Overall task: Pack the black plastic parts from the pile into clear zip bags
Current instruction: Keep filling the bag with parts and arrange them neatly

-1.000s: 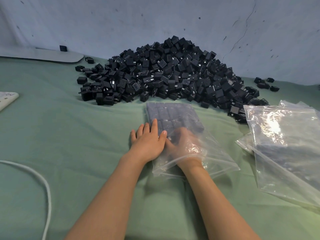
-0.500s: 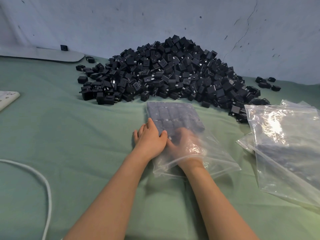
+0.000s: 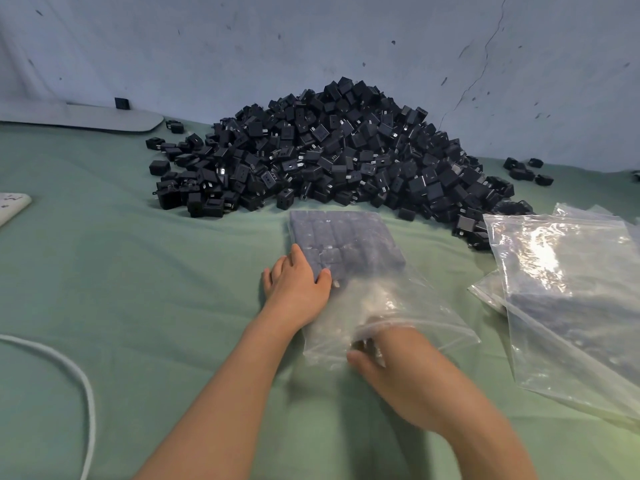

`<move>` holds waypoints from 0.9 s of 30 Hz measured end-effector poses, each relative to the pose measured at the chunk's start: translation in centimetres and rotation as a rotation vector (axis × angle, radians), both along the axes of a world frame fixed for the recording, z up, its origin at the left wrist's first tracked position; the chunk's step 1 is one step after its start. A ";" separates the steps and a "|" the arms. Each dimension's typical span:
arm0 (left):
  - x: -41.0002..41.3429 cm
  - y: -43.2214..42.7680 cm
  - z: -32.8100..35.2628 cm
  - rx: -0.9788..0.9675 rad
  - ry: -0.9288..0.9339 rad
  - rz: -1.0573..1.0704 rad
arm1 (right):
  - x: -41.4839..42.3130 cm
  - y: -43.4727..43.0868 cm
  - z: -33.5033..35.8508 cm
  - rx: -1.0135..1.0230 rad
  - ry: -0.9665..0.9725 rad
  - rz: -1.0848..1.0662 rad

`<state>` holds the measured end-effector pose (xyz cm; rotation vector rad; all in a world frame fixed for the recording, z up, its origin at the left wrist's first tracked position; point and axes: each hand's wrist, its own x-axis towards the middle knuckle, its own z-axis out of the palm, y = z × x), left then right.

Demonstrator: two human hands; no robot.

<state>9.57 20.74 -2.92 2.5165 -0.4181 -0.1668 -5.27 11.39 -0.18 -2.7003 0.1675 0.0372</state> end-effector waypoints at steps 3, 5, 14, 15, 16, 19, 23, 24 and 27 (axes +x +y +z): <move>0.1 0.0 0.0 -0.016 0.004 0.011 | -2.3 -0.7 4.5 0.145 0.057 0.061; 0.4 0.2 0.0 -0.050 0.019 0.017 | -1.4 -1.3 6.7 0.323 -0.069 0.031; 4.0 -1.0 2.0 -0.397 0.167 0.127 | 13.8 -7.7 1.6 0.120 -0.178 -0.434; 4.6 -1.1 2.0 -0.414 0.176 0.142 | 14.5 -8.0 1.0 0.128 -0.159 -0.443; 5.0 -1.1 1.9 -0.425 0.182 0.154 | 15.0 -8.3 0.4 0.137 -0.152 -0.454; 6.1 -1.3 1.6 -0.462 0.198 0.178 | 16.0 -8.8 -0.4 0.148 -0.148 -0.483; 6.8 -1.6 1.3 -0.531 0.204 0.176 | 16.9 -8.9 -1.3 0.152 -0.169 -0.487; 6.9 -1.6 1.3 -0.545 0.208 0.168 | 17.0 -8.9 -1.4 0.147 -0.179 -0.488; 6.7 -1.7 1.1 -0.557 0.216 0.146 | 17.0 -9.0 -1.6 0.130 -0.202 -0.490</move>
